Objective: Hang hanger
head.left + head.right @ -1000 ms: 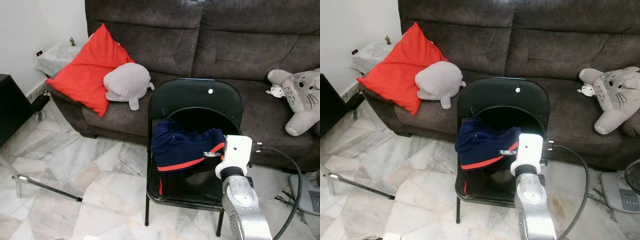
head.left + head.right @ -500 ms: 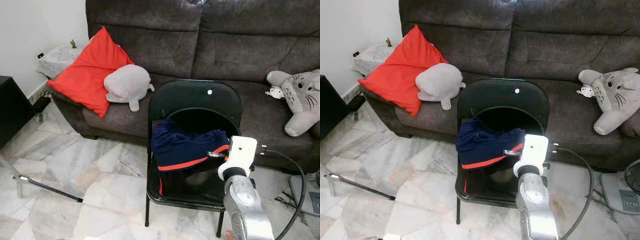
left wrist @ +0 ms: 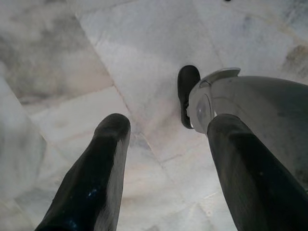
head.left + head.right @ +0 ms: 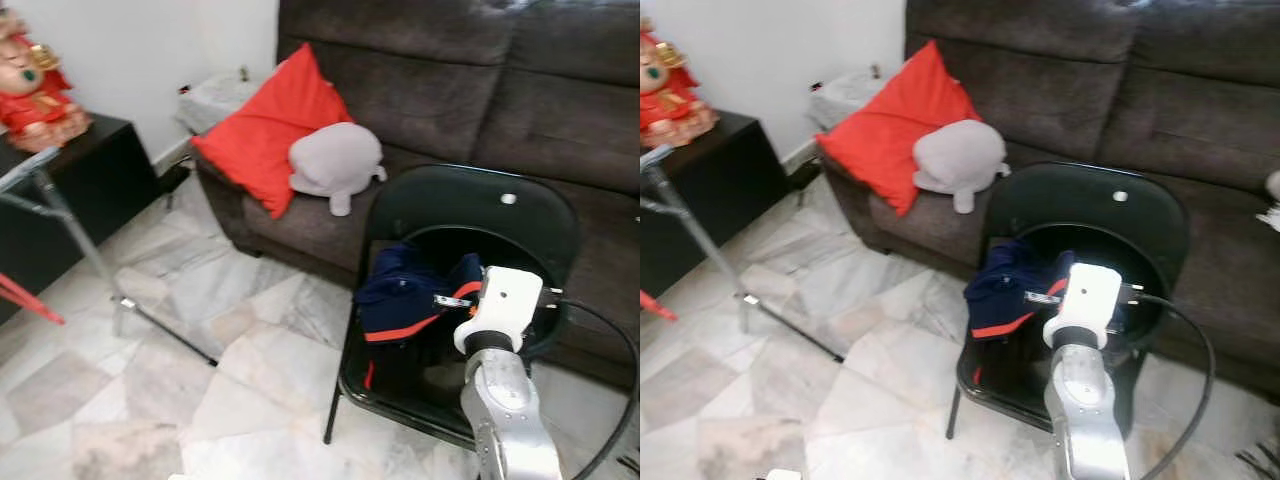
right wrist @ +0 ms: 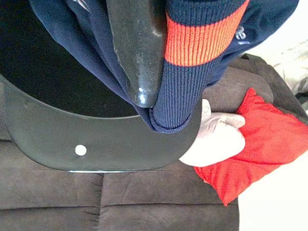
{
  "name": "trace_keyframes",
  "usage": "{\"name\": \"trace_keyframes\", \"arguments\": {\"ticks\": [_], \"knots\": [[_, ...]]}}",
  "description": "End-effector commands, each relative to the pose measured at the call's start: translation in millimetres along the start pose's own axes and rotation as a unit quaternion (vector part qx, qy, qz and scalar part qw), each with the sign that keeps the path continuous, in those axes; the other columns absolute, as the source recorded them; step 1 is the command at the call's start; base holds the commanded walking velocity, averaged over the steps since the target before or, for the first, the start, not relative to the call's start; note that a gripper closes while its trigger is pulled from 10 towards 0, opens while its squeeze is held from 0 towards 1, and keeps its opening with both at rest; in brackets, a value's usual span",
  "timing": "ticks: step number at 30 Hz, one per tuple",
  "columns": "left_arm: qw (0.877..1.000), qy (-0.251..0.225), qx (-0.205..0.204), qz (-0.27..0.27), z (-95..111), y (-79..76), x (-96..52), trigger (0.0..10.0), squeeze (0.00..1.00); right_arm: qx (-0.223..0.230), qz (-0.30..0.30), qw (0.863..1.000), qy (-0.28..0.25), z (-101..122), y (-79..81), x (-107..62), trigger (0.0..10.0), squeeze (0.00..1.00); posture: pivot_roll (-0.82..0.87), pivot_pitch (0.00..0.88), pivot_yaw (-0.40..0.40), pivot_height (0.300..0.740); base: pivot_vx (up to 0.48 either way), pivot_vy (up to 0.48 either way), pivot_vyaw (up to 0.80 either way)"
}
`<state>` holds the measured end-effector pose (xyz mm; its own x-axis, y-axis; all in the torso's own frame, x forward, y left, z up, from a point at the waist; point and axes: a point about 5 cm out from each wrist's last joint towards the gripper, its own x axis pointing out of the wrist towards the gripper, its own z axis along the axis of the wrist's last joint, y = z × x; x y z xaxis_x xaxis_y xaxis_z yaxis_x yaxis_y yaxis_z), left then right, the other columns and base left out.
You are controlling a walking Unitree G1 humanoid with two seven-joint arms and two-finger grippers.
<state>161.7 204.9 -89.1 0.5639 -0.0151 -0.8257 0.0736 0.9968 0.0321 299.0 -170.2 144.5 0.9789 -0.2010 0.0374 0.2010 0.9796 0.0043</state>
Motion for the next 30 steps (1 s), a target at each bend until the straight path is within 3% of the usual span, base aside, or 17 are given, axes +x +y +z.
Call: {"name": "trace_keyframes", "arguments": {"ticks": [1,6,9,11,12,13,14,15,16,17,18,20,22,24,25,28,30], "knots": [[1.0,0.015,0.0,0.007,-8.2,3.4,-2.1,10.0,0.0,0.006,-0.005,1.0,-0.006,1.2,1.3,0.7,10.0,0.0,-0.08,0.097,0.063,0.721,0.0,0.0,0.52],[1.0,0.015,-0.001,0.007,-8.2,3.1,-2.0,10.0,0.0,0.026,-0.081,0.996,0.035,-8.6,-21.3,7.9,10.0,0.0,-0.08,0.099,0.061,0.721,0.0,0.0,0.0],[1.0,0.015,-0.002,0.008,-8.0,3.0,-2.0,10.0,0.0,0.01,-0.118,0.992,0.051,-8.9,-34.3,18.2,10.0,0.0,-0.08,0.098,0.062,0.721,0.0,0.0,0.0],[1.0,0.014,-0.002,0.007,-7.4,2.8,-1.8,10.0,0.0,-0.022,-0.129,0.991,0.026,4.8,-38.9,29.9,10.0,0.0,-0.08,0.098,0.062,0.721,0.0,0.0,0.0],[1.0,0.013,-0.003,0.008,-7.1,2.8,-1.7,10.0,0.0,-0.051,-0.122,0.991,0.006,14.9,-36.7,36.8,10.0,0.0,-0.09,0.098,0.063,0.721,0.0,0.0,0.0],[1.0,0.012,-0.003,0.008,-6.4,3.0,-1.6,10.0,0.0,-0.1,-0.07,0.989,-0.078,51.6,-15.1,50.5,10.0,0.0,-0.09,0.098,0.064,0.721,0.0,0.0,0.0],[1.0,0.012,-0.003,0.008,-6.4,3.0,-1.6,10.0,0.0,-0.1,-0.07,0.989,-0.078,51.6,-15.1,50.5,10.0,0.0,-0.09,0.098,0.064,0.721,0.0,0.0,0.0],[1.0,0.012,-0.003,0.008,-6.2,3.2,-1.6,10.0,0.0,-0.115,0.011,0.983,-0.143,76.1,12.0,51.2,10.0,0.0,-0.09,0.099,0.066,0.721,0.0,0.0,0.0],[1.0,0.011,-0.003,0.009,-6.1,3.5,-1.6,10.0,0.0,-0.109,0.142,0.967,-0.179,89.4,47.2,42.5,10.0,0.0,-0.09,0.101,0.068,0.721,0.0,0.0,0.0],[1.0,0.011,-0.003,0.009,-6.0,3.8,-1.6,10.0,0.0,-0.098,0.27,0.936,-0.204,98.4,79.2,24.5,10.0,0.0,-0.09,0.103,0.069,0.721,0.0,0.0,0.0],[1.0,0.011,-0.003,0.009,-5.9,4.1,-1.7,10.0,0.0,-0.072,0.44,0.866,-0.226,107.4,116.4,-12.0,10.0,0.0,-0.1,0.104,0.069,0.721,0.0,0.0,0.0],[1.0,0.011,-0.002,0.009,-5.8,4.1,-1.7,10.0,0.0,-0.064,0.526,0.806,-0.263,114.3,132.0,-45.9,10.0,0.0,-0.1,0.105,0.068,0.721,0.0,0.0,0.0],[1.0,0.011,-0.003,0.01,-5.7,4.3,-1.7,10.0,0.0,-0.038,0.561,0.786,-0.256,110.0,140.5,-64.3,10.0,0.0,-0.1,0.107,0.067,0.721,0.0,0.0,0.0],[1.0,0.01,-0.003,0.011,-5.7,4.3,-1.7,10.0,0.0,-0.035,0.567,0.783,-0.254,107.2,142.7,-68.4,10.0,0.0,-0.1,0.106,0.066,0.721,0.0,0.0,0.0],[1.0,0.01,-0.003,0.011,-5.6,4.0,-1.6,10.0,0.0,-0.062,0.545,0.804,-0.23,87.7,141.7,-63.6,10.0,0.0,-0.09,0.107,0.067,0.721,0.0,0.0,0.0],[1.0,0.009,-0.002,0.011,-5.6,3.7,-1.6,10.0,0.0,-0.11,0.508,0.832,-0.195,62.2,131.6,-53.9,10.0,0.0,-0.09,0.107,0.066,0.721,0.0,0.0,0.46],[1.0,0.009,-0.002,0.011,-5.6,3.8,-1.6,10.0,0.0,-0.116,0.504,0.834,-0.192,60.1,129.5,-52.5,10.0,0.0,-0.09,0.108,0.066,0.721,0.0,0.0,0.8]]}}
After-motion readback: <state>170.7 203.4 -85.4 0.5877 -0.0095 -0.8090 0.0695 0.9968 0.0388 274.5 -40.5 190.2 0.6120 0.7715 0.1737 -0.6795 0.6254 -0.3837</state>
